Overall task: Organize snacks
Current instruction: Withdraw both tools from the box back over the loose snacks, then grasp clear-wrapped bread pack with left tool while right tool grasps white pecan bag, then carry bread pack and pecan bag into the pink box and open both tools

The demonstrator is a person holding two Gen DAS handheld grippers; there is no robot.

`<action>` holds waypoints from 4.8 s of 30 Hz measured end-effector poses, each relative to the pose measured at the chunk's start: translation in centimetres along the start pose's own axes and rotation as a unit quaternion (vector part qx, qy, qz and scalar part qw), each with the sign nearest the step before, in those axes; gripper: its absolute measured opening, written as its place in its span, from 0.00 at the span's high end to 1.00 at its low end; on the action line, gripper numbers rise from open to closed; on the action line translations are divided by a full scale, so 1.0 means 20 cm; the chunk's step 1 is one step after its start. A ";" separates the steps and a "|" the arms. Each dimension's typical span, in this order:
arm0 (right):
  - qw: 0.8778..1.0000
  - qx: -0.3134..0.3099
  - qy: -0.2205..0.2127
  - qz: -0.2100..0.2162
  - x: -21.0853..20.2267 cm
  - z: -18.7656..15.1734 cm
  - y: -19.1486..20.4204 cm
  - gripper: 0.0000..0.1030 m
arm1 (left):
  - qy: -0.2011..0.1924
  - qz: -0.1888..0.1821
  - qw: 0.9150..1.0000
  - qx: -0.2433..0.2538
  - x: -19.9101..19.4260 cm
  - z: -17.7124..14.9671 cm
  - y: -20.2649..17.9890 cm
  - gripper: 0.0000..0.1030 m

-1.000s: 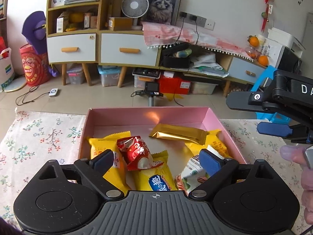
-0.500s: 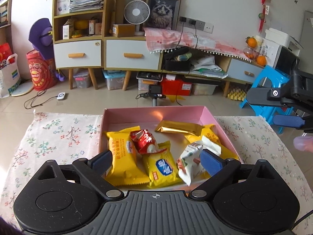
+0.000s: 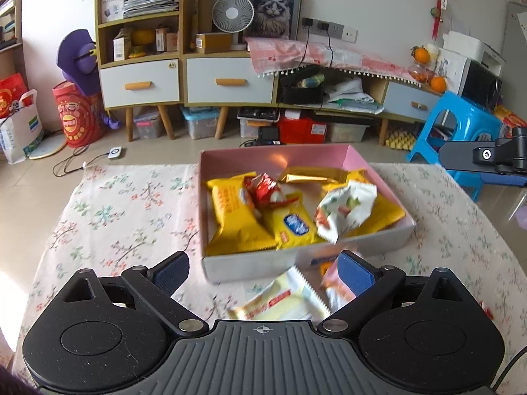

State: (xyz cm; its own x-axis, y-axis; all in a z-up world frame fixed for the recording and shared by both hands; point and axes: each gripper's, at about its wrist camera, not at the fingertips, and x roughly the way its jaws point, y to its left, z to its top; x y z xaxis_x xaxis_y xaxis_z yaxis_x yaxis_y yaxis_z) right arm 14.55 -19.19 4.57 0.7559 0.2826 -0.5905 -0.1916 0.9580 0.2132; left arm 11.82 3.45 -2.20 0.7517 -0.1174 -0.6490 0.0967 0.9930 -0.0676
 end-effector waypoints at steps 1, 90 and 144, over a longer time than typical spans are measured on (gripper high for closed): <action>1.000 -0.003 -0.001 -0.001 -0.01 -0.01 0.00 0.10 | -0.001 0.000 1.000 0.004 -0.01 -0.02 0.01 0.05; 0.972 -0.161 0.136 0.104 0.01 -0.55 0.24 0.70 | 0.144 -0.100 0.982 0.064 0.02 -0.38 0.07 0.82; 0.998 0.028 0.039 0.047 0.28 0.02 -0.18 0.70 | 0.070 -0.068 0.993 -0.072 0.48 0.31 -0.01 0.85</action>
State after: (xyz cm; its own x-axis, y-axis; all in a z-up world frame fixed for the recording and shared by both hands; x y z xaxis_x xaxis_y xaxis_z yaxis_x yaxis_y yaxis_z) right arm 19.76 -21.13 0.90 0.6848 0.3761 -0.6241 -0.2221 0.9235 0.3129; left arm 23.10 2.11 -3.67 0.6398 -0.2573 -0.7242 0.0893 0.9608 -0.2624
